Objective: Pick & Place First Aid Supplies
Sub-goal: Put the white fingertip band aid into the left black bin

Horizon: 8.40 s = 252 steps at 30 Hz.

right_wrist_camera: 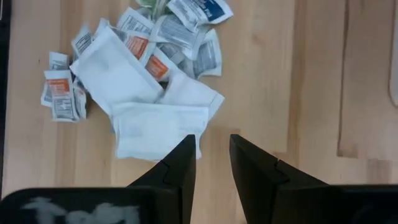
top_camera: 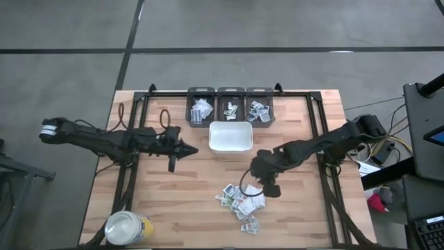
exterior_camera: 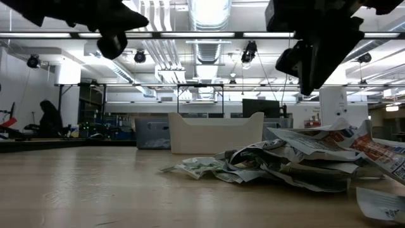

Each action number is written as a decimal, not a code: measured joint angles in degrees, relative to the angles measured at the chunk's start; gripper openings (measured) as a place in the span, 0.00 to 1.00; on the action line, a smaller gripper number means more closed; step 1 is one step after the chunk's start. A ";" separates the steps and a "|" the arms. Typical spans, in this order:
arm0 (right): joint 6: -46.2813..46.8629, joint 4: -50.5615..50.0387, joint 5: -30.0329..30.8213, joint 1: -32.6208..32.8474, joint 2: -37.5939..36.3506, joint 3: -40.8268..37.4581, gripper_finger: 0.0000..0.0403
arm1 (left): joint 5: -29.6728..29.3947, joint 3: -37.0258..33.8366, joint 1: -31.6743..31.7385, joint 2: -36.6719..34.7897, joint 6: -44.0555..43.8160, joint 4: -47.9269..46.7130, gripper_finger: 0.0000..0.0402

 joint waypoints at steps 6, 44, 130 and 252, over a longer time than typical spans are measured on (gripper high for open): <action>1.51 0.09 -3.68 0.07 2.73 1.27 0.22 | 0.90 -5.02 -0.88 -5.50 -3.02 0.69 0.00; 13.31 0.36 0.90 3.76 12.80 0.36 0.25 | 2.17 -5.60 -0.89 -6.46 3.95 -4.30 0.00; -39.74 50.07 39.52 2.94 -5.01 1.09 0.02 | 9.93 -5.56 -0.87 1.91 -46.92 19.96 0.00; -39.49 70.06 32.26 -3.41 -0.39 1.11 0.04 | 18.05 9.52 1.96 25.37 -62.60 45.14 0.00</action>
